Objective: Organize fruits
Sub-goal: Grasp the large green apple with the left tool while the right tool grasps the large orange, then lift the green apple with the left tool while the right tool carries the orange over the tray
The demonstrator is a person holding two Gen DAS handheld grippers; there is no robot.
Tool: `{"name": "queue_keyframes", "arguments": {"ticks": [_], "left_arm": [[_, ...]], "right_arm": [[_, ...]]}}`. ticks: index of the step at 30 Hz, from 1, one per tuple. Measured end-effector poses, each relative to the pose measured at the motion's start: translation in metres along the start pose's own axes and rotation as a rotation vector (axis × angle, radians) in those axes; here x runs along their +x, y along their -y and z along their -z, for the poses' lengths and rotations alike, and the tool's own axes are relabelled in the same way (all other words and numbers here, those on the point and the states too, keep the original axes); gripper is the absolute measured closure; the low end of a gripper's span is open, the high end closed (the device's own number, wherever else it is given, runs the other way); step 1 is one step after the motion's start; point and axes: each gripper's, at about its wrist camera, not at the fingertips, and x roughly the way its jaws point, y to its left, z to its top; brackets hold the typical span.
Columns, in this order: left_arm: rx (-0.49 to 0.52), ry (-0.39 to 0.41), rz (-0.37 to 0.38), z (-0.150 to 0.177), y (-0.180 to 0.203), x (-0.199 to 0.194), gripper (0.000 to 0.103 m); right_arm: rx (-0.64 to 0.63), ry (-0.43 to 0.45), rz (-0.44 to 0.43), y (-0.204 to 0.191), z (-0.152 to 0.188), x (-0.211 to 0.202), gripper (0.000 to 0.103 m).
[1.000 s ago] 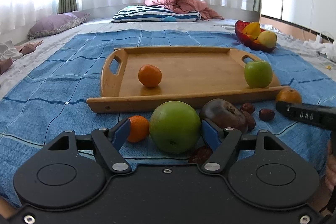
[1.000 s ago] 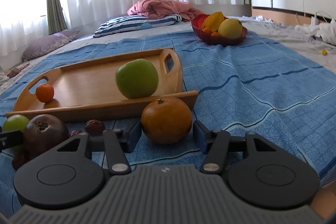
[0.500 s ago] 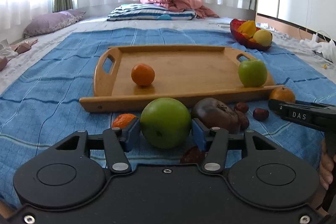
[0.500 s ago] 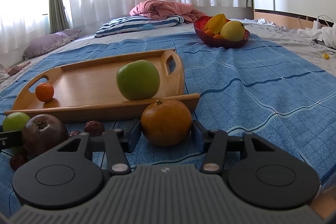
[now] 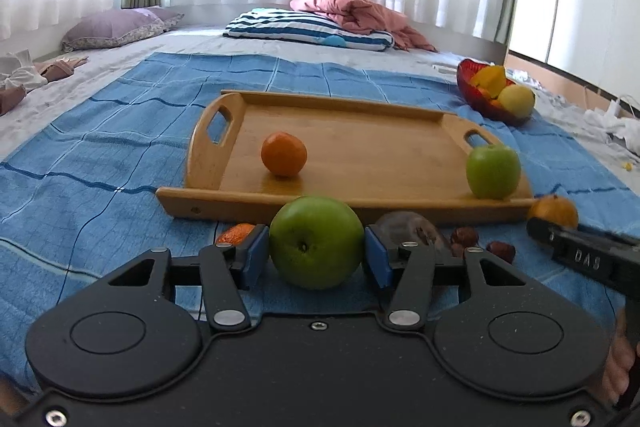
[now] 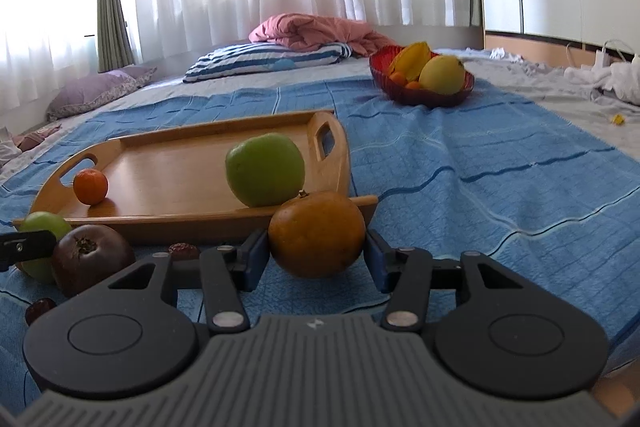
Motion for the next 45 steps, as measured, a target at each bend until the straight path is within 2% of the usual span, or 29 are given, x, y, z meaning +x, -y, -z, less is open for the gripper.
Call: {"name": "queue_keyframes", "arguments": {"ticks": [10,16,23,28,33,36,45], "left_arm": [[0.017,0.014,-0.008,0.006,0.004,-0.024,0.055],[0.065,0.033,-0.026,0.016,0.012,-0.030,0.055],[0.036,0.003,-0.042,0.020,0.011,-0.022,0.037],[-0.049,-0.040,0.019,0.017,0.004,-0.011,0.039],[-0.080,-0.029,0.025,0.015,0.002,-0.005,0.039],[-0.065,-0.027,0.009,0.014,0.002,-0.005,0.047],[0.007,-0.014,0.007,0.005,0.009,-0.010,0.048]], "right_arm": [[0.032,-0.002,0.002,0.007,0.001,-0.004,0.048],[0.031,-0.009,0.001,0.008,0.004,-0.005,0.048],[0.038,-0.018,-0.003,0.008,0.009,-0.007,0.048],[0.036,-0.020,-0.004,0.008,0.010,-0.009,0.048],[0.026,-0.022,-0.006,0.007,0.010,-0.010,0.048],[0.019,-0.024,-0.005,0.006,0.009,-0.010,0.048],[0.020,0.000,-0.004,0.004,0.003,-0.013,0.048]]}}
